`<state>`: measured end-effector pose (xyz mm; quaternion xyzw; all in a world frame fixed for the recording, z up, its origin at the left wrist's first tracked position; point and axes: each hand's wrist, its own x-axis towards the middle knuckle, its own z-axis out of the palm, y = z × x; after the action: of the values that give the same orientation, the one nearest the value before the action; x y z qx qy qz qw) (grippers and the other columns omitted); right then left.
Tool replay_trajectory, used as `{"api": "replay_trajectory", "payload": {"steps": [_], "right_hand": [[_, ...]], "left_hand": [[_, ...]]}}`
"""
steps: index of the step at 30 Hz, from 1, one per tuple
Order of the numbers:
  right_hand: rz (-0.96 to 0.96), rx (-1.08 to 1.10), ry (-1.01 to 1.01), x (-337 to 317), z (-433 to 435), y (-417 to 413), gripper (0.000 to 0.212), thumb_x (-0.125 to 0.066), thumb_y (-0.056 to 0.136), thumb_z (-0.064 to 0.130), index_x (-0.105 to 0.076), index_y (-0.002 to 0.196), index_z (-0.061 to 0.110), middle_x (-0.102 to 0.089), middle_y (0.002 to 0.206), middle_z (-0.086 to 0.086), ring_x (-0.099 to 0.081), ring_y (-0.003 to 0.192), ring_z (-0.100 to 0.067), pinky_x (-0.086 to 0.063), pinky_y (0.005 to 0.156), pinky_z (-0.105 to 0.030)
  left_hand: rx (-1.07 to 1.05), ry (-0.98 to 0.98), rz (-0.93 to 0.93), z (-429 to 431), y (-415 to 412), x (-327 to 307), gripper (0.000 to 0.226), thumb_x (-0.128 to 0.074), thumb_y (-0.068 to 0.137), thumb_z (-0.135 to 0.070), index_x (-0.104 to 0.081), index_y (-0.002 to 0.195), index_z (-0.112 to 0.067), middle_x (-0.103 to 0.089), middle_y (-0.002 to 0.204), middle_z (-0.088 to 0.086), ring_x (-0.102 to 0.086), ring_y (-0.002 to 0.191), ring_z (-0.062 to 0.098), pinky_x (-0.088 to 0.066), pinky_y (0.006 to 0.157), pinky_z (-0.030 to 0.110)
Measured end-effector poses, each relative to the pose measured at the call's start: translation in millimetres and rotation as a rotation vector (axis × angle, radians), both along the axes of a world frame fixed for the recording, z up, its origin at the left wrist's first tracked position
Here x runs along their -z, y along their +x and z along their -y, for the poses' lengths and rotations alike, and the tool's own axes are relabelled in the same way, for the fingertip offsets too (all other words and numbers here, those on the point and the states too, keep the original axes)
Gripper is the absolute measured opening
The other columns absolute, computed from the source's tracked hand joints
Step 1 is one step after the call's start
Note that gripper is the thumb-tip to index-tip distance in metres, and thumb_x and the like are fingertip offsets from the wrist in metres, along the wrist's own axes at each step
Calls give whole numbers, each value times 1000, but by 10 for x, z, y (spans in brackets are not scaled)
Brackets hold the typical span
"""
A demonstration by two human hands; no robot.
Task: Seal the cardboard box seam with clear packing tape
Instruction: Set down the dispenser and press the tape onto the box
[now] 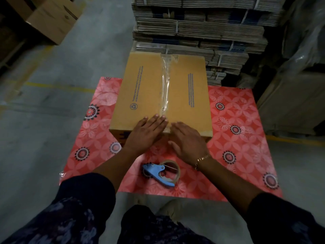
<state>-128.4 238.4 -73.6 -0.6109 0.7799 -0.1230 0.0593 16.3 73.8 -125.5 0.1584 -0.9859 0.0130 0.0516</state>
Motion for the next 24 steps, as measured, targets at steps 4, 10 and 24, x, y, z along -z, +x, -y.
{"api": "replay_trajectory", "payload": {"steps": [4, 10, 24], "right_hand": [[-95, -85, 226, 75, 395, -147, 76, -33, 98, 59, -16, 157, 15, -13, 167, -3, -9, 154, -19, -16, 122, -40], [-210, -92, 167, 303, 406, -196, 70, -25, 99, 55, -26, 155, 13, -26, 164, -5, -23, 152, -21, -26, 120, -42], [-78, -177, 239, 151, 435, -241, 77, -44, 94, 41, -10, 158, 17, -7, 168, -3, -4, 155, -22, -15, 124, -44]], "left_hand": [[-9, 22, 19, 60, 21, -41, 72, -49, 95, -46, -31, 157, -12, -37, 163, 9, -36, 150, 25, -34, 119, 45], [-73, -15, 21, 97, 60, -25, 74, -29, 100, -62, -31, 157, -15, -36, 164, 7, -33, 151, 27, -32, 119, 46], [10, 100, 120, 158, 82, -182, 92, -54, 84, -45, -14, 161, -17, -12, 171, 4, -10, 158, 25, -15, 125, 44]]}}
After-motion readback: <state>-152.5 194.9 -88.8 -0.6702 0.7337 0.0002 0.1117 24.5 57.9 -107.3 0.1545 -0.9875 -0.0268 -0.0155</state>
